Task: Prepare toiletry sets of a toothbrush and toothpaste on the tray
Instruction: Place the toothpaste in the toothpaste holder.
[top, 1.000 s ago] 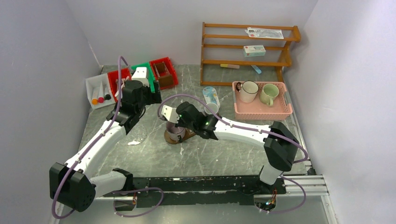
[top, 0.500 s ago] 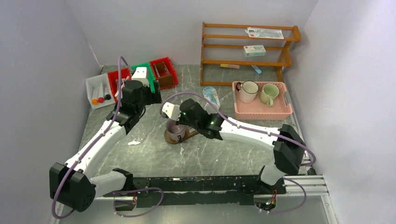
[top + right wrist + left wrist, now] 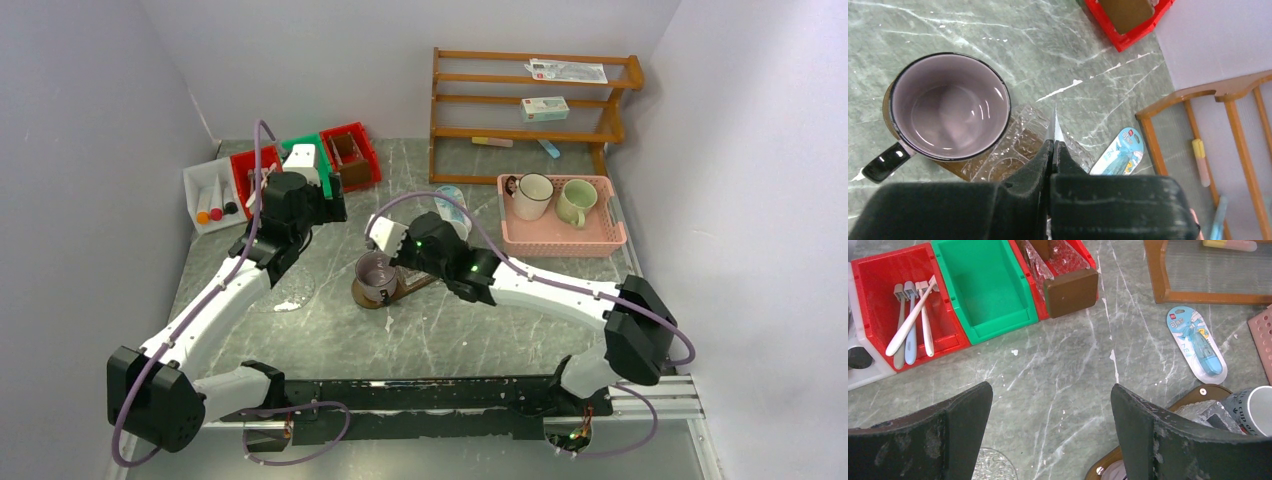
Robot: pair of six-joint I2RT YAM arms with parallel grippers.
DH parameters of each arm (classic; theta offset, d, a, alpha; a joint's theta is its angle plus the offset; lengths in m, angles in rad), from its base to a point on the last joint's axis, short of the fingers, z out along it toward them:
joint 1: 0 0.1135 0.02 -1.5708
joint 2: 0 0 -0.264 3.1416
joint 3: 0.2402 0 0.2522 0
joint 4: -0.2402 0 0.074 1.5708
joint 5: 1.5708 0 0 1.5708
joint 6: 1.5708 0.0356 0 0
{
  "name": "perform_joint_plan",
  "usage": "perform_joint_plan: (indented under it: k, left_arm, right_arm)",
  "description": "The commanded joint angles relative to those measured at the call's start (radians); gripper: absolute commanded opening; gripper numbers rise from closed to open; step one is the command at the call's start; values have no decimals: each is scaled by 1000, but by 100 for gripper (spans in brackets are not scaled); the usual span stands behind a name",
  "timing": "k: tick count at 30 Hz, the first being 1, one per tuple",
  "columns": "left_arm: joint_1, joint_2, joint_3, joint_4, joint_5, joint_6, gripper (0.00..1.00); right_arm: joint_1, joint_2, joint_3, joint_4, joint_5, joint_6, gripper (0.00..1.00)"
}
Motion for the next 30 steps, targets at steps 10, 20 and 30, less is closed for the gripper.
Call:
perform_joint_plan:
  k: [10, 20, 30]
  left_arm:
    - [5, 6, 26, -6, 7, 1, 93]
    - [6, 10, 26, -7, 8, 1, 93]
    - [5, 15, 28, -4, 16, 3, 93]
  right_arm:
    - [-148, -135, -169, 298, -192, 205, 0]
    - [-197, -130, -185, 314, -223, 287, 0]
    - [-205, -154, -226, 320, -203, 329, 0]
